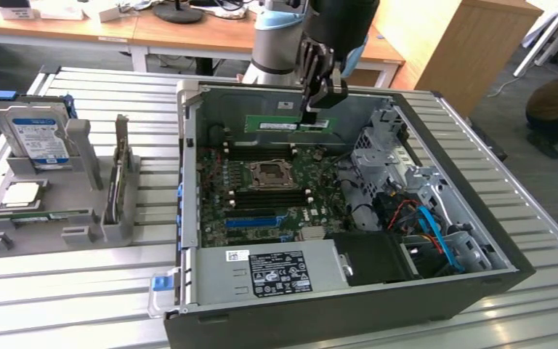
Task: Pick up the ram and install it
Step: 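Pick up the ram and move it above insertion slot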
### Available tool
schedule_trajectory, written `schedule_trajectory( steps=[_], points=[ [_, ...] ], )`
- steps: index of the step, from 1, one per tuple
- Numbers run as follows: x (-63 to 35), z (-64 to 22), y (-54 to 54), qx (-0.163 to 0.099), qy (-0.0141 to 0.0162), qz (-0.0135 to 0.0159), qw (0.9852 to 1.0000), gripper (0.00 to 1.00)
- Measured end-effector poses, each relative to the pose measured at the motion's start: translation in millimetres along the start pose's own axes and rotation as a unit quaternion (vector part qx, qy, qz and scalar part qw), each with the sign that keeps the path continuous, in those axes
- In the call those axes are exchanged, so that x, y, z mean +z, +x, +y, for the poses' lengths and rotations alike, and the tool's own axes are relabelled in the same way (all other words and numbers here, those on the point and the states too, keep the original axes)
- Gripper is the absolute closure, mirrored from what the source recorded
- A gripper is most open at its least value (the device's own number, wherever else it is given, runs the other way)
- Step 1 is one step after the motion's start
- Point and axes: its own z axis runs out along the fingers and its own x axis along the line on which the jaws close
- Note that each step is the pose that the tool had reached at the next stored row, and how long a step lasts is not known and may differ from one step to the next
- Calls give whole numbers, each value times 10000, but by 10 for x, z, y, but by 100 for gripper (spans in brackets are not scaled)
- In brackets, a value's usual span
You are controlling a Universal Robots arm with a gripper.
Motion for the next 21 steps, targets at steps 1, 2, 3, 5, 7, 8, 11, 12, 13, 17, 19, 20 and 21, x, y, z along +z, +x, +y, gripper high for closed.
schedule_trajectory(
  steps=[1,2,3,5,7,8,11,12,13,17,19,20,21],
  points=[
    [0,0,0,0,0,0,10000,88],
    [0,0,0,0,0,0,10000,88],
    [0,0,0,0,0,0,10000,88],
    [1,0,-2,0,0,-1,10000,88],
    [3,0,-9,0,0,0,10000,88],
    [3,0,-14,1,0,0,10000,88],
    [6,0,-23,0,1,0,10000,88],
    [6,0,-23,0,1,0,10000,88],
    [6,0,-23,0,1,-1,10000,88],
    [31,0,-24,0,1,0,10000,88],
    [58,-1,-23,0,1,0,10000,88],
    [70,-1,-23,0,1,0,10000,88],
    [82,-1,-23,0,2,0,10000,88]
  ],
)
